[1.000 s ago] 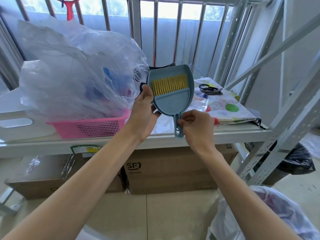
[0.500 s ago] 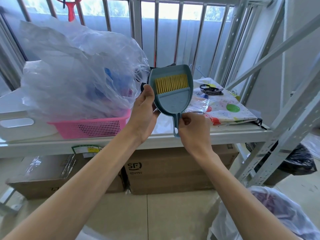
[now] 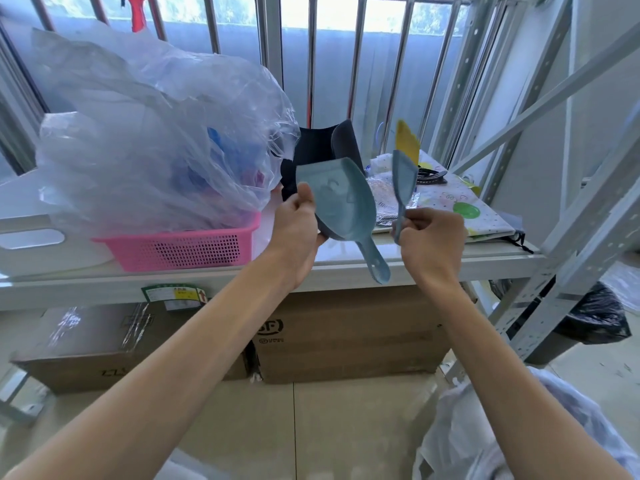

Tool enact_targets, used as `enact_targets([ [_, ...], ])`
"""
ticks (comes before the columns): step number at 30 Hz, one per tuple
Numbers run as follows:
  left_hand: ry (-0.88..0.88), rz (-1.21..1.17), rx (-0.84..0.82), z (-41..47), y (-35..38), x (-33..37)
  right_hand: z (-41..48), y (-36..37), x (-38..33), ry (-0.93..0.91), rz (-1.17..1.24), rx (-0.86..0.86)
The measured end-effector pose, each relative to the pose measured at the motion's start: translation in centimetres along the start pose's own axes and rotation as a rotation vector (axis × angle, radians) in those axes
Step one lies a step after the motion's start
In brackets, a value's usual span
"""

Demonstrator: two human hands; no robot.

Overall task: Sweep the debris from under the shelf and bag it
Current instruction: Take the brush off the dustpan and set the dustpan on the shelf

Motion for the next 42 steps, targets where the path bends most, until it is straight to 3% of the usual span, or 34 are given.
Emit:
enact_targets([
  [8, -0.361, -0.195, 0.268, 0.8, -1.3, -4.4, 1.0, -0.8, 1.7, 0.119, -0.036, 0.045],
  [13, -0.427, -0.221, 0.382, 0.8, -2.4, -5.3, 0.0, 0.3, 2.1, 0.337, 0.163, -0.032],
  [18, -0.425, -0.103, 0.481, 1.8, -3.7, -5.9, -0.8, 1.6, 2.8, 0.538, 0.321, -0.119],
  [25, -0.388, 0.027, 0.474, 2.5, -4.4, -5.4, -0.9, 2.7, 3.3, 0.602, 0.346, -0.179],
  [34, -0.338, 0.08, 0.342, 2.9, -4.5, -5.1, -1.2, 3.8, 4.8, 0.638, 0.175, -0.187],
  [42, -0.283, 0.253, 0.351, 3.4, -5.8, -4.6, -1.6, 3.7, 4.5, 0.687, 0.194, -0.186],
])
Point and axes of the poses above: each hand's wrist, its own z-axis towards the middle knuckle, its own y-axis out of the palm, x = y × z, the point moved 7 cm from there along z, towards the middle knuckle, and after that the axes turned 13 degrees about x, right-handed, at the moved point
